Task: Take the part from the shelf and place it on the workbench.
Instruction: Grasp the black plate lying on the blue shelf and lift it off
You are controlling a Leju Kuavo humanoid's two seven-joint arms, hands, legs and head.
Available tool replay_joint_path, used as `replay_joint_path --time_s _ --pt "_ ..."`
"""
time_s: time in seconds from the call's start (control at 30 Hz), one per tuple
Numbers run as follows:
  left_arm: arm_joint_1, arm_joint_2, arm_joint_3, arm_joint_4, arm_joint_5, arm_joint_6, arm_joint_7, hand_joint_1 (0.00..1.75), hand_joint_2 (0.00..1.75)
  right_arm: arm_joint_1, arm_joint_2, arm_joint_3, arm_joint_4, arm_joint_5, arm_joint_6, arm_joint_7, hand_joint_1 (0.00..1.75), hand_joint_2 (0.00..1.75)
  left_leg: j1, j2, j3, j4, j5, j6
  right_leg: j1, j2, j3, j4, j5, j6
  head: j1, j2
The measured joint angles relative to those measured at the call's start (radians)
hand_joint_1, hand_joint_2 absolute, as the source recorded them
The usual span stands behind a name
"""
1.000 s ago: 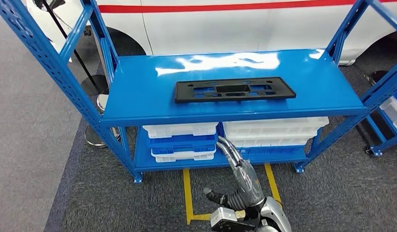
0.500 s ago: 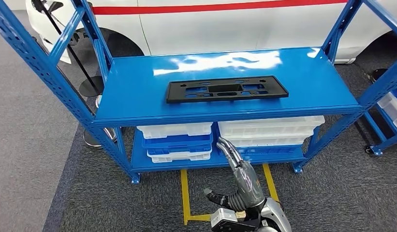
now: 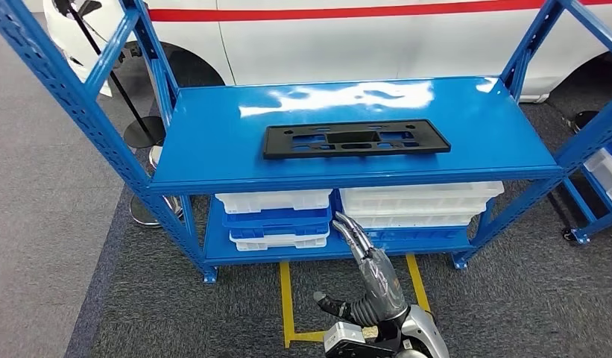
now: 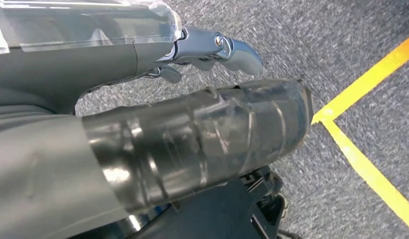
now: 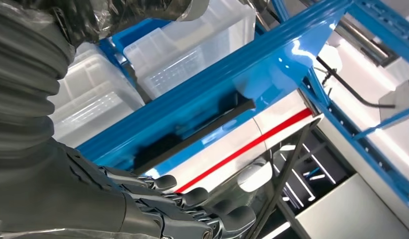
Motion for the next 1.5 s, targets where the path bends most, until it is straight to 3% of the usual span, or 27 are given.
replay_joint_path --time_s 0.13,0.17,0.27,0.33,0.37,0.43,0.5,0.63,0.7,0.77,0.8,0.83,0.9,0.97,1.0,1.13,1.2,1.27,1.3,1.33,1.37,1.43,1.5 --pt "-0.001 0.000 0.000 0.000 -0.001 0.000 0.000 0.00 0.00 -0.001 0.000 0.000 -0.001 0.000 0.000 0.000 0.00 1.75 0.003 0.000 -0.008 0.021 -0.018 -0.021 0.001 0.002 -0.001 -0.006 0.005 -0.025 0.000 0.000" --pt "-0.001 0.000 0.000 0.000 -0.001 0.000 0.000 0.00 0.00 -0.001 0.000 0.000 -0.001 0.001 0.000 0.000 0.00 1.75 0.004 0.001 -0.024 0.058 -0.043 -0.027 -0.001 0.000 0.000 -0.009 0.007 -0.030 -0.001 0.000" --pt "0.001 0.000 0.000 0.000 -0.001 0.000 0.000 0.00 0.00 -0.001 0.000 0.000 -0.001 0.001 0.001 0.000 0.00 1.75 0.008 0.001 -0.108 0.242 -0.132 -0.035 0.001 -0.002 -0.002 -0.009 0.008 -0.038 -0.001 0.000" --pt "0.002 0.000 0.000 0.000 -0.001 0.000 0.000 0.00 0.00 0.000 0.000 0.000 -0.001 0.001 0.001 0.000 0.00 1.75 0.008 0.001 -0.125 0.278 -0.125 -0.034 0.004 -0.002 -0.002 -0.009 0.008 -0.038 -0.001 0.000" --pt "0.002 0.000 0.000 0.000 -0.001 -0.001 0.000 0.00 0.00 0.000 0.000 0.000 -0.001 0.001 0.000 0.000 0.00 1.75 0.007 0.001 -0.107 0.239 -0.094 -0.030 0.005 -0.001 0.000 -0.009 0.007 -0.038 -0.001 0.000" --pt "0.001 0.001 0.000 0.000 -0.001 -0.001 0.001 0.00 0.00 0.000 0.000 0.000 -0.001 0.001 0.000 0.000 0.00 1.75 0.004 0.001 -0.042 0.101 -0.027 -0.016 0.009 0.000 0.004 -0.008 0.006 -0.037 -0.001 0.000" --pt "0.000 0.001 0.000 0.000 -0.001 -0.001 0.002 0.00 0.00 0.000 0.000 0.000 -0.001 0.001 0.000 0.000 0.00 1.75 -0.002 0.001 -0.001 0.011 -0.002 -0.005 0.011 0.000 0.002 -0.008 0.006 -0.031 0.000 0.000" --pt "0.002 0.002 0.000 0.000 -0.001 -0.001 0.005 0.00 0.00 0.001 0.000 0.000 -0.002 0.001 0.000 0.000 0.00 1.75 0.000 0.002 0.008 -0.017 0.006 0.010 0.009 -0.001 -0.002 -0.002 0.000 -0.009 0.000 0.000" --pt "0.001 0.002 0.000 0.000 -0.001 -0.002 0.006 0.00 0.00 0.001 0.000 -0.001 -0.002 0.001 0.000 -0.001 0.00 1.75 0.005 0.005 0.012 -0.028 0.014 0.018 0.008 -0.001 -0.034 0.069 -0.047 -0.001 0.000 0.000" --pt "0.001 0.002 0.000 0.000 -0.002 -0.003 0.007 0.00 0.00 0.004 0.000 -0.001 -0.002 0.001 0.000 -0.001 0.00 1.75 0.004 0.006 0.012 -0.028 0.014 0.022 0.006 -0.001 -0.091 0.190 -0.104 0.005 0.001 0.000" --pt "0.002 0.002 0.000 0.000 -0.002 -0.004 0.007 0.00 0.00 0.007 0.000 -0.001 -0.001 0.001 0.000 -0.001 0.00 1.75 0.004 0.006 0.012 -0.027 0.014 0.022 0.004 -0.001 -0.112 0.232 -0.114 0.008 0.001 0.000" --pt "0.002 0.001 0.000 0.000 -0.002 -0.004 0.007 0.00 0.00 0.008 0.000 -0.001 0.000 0.001 0.000 -0.001 0.00 1.75 0.005 0.006 0.012 -0.026 0.013 0.021 0.002 -0.001 -0.116 0.240 -0.104 0.011 0.001 0.000" --pt "0.002 0.000 0.000 0.000 -0.001 -0.004 0.007 0.00 0.00 0.009 0.000 -0.002 0.000 0.001 0.000 -0.001 0.00 1.75 0.006 0.004 0.012 -0.020 0.009 0.017 -0.003 -0.002 -0.073 0.152 -0.042 0.014 0.001 0.000" --pt "0.001 0.000 0.000 0.000 -0.001 -0.004 0.007 0.00 0.00 0.008 0.000 -0.002 0.000 0.001 0.000 -0.001 0.00 1.75 0.004 0.003 0.009 -0.007 0.000 0.007 -0.005 -0.001 -0.018 0.040 -0.001 0.011 0.001 0.000" --pt "0.001 0.000 0.000 0.000 -0.001 -0.004 0.007 0.00 0.00 0.008 0.000 -0.003 0.000 0.001 0.000 -0.001 0.00 1.75 0.002 0.002 0.006 -0.002 -0.003 0.001 -0.004 0.000 -0.005 0.012 0.003 0.007 0.000 0.000" --pt "0.000 0.000 0.000 0.000 -0.001 -0.004 0.007 0.00 0.00 0.008 0.000 -0.004 0.000 0.001 0.000 -0.001 0.00 1.75 0.003 0.002 0.000 0.011 -0.015 -0.019 -0.001 0.002 -0.004 0.000 0.003 -0.020 0.000 0.000" --pt "0.000 0.000 0.000 0.000 -0.001 -0.004 0.007 0.00 0.00 0.007 0.000 -0.004 -0.001 0.002 0.000 -0.002 0.00 1.75 0.006 0.002 -0.030 0.080 -0.061 -0.029 -0.003 0.000 -0.002 -0.005 0.006 -0.031 -0.001 0.000" --pt "0.001 0.000 0.000 0.000 -0.001 -0.004 0.007 0.00 0.00 0.007 0.000 -0.004 -0.001 0.002 0.001 -0.002 0.00 1.75 0.008 0.002 -0.090 0.213 -0.126 -0.036 0.000 -0.002 -0.004 -0.005 0.006 -0.036 -0.001 0.000" --pt "0.002 0.000 0.000 0.000 -0.001 -0.004 0.007 0.00 0.00 0.007 0.000 -0.004 -0.001 0.002 0.001 -0.002 0.00 1.75 0.008 0.003 -0.115 0.266 -0.142 -0.037 0.002 -0.002 -0.004 -0.004 0.006 -0.037 -0.001 0.000" --pt "0.003 0.000 0.000 0.000 -0.001 -0.004 0.007 0.00 0.00 0.008 0.000 -0.004 -0.001 0.002 0.001 -0.002 0.00 1.75 0.008 0.002 -0.126 0.289 -0.140 -0.036 0.003 -0.002 -0.003 -0.004 0.005 -0.037 -0.001 0.000" --pt "0.003 0.000 0.000 0.000 -0.001 -0.004 0.007 0.00 0.00 0.008 0.000 -0.004 -0.001 0.002 0.001 -0.002 0.00 1.75 0.008 0.002 -0.117 0.268 -0.117 -0.033 0.005 -0.002 -0.002 -0.004 0.005 -0.038 -0.001 0.000" --pt "0.002 0.000 0.000 0.000 -0.001 -0.004 0.007 0.00 0.00 0.007 0.000 -0.004 -0.001 0.002 0.001 -0.002 0.00 1.75 0.005 0.002 -0.056 0.135 -0.044 -0.019 0.007 0.000 0.003 -0.005 0.004 -0.037 -0.001 0.000" --pt "0.000 0.000 0.000 0.000 -0.002 -0.005 0.007 0.00 0.00 0.007 0.001 -0.004 -0.001 0.002 0.001 -0.002 0.00 1.75 -0.001 0.002 -0.007 0.026 -0.006 -0.006 0.010 0.000 0.002 -0.004 0.004 -0.033 0.000 0.000"
